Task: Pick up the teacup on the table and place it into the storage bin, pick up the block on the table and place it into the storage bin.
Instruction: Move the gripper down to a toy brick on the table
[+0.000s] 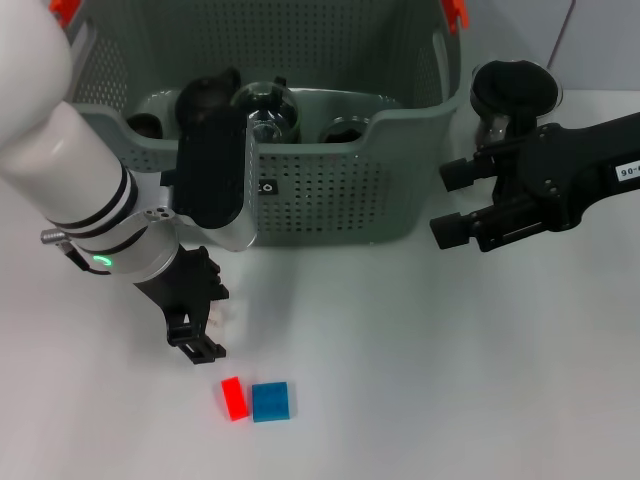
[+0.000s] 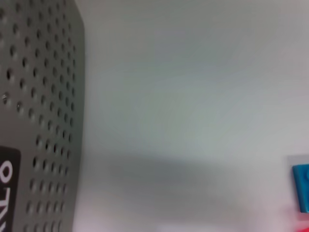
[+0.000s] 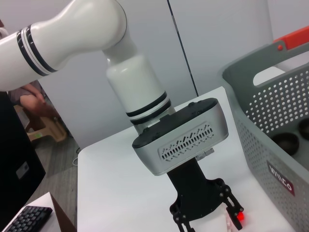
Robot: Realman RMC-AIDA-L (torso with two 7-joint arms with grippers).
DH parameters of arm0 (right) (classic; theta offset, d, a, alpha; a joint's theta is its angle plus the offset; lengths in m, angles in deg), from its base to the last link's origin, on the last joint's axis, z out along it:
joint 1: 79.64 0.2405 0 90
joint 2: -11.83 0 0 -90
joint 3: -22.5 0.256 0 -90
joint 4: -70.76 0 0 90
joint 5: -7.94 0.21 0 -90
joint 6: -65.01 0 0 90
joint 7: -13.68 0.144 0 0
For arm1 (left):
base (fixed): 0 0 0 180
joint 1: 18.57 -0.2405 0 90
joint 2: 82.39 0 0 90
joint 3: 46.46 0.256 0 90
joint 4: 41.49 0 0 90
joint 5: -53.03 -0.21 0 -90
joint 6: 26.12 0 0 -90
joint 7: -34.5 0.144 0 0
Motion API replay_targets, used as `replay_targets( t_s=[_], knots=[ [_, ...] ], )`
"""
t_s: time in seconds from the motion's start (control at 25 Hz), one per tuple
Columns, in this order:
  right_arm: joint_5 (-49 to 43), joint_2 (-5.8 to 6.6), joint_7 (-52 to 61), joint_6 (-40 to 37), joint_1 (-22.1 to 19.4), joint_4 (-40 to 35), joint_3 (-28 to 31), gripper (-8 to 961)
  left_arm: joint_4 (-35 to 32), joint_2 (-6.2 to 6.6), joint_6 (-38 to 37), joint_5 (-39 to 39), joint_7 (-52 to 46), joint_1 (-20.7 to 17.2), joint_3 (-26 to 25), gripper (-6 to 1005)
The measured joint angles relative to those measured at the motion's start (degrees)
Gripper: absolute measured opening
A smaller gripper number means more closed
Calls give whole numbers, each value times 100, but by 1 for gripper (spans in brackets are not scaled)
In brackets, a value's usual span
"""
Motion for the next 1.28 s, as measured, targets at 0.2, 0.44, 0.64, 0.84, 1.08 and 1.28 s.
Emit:
replay_targets(
  t_s=[0.2, 0.44, 0.64, 0.84, 1.08, 1.28],
  knots=[
    [45, -5, 1, -8, 0, 0, 0, 928, -10, 24, 2, -36, 12, 3, -36, 738],
    [53, -31, 3, -23, -1, 0, 0, 928, -12, 30, 91, -23, 66, 6, -37, 607],
    [53, -48, 3, -33, -9, 0, 8, 928, -89, 24, 193, -25, 99, 22, -8, 450],
    [53, -49, 3, -33, -9, 0, 9, 928, -201, 23, 240, -49, 108, 76, 9, 457],
    [51, -53, -26, -33, -17, 0, 38, 928, -281, 20, 307, -53, 160, 112, 22, 448],
    [51, -58, -47, -33, -45, 0, 55, 928, -420, 26, 423, -53, 166, 160, 45, 440]
  ],
)
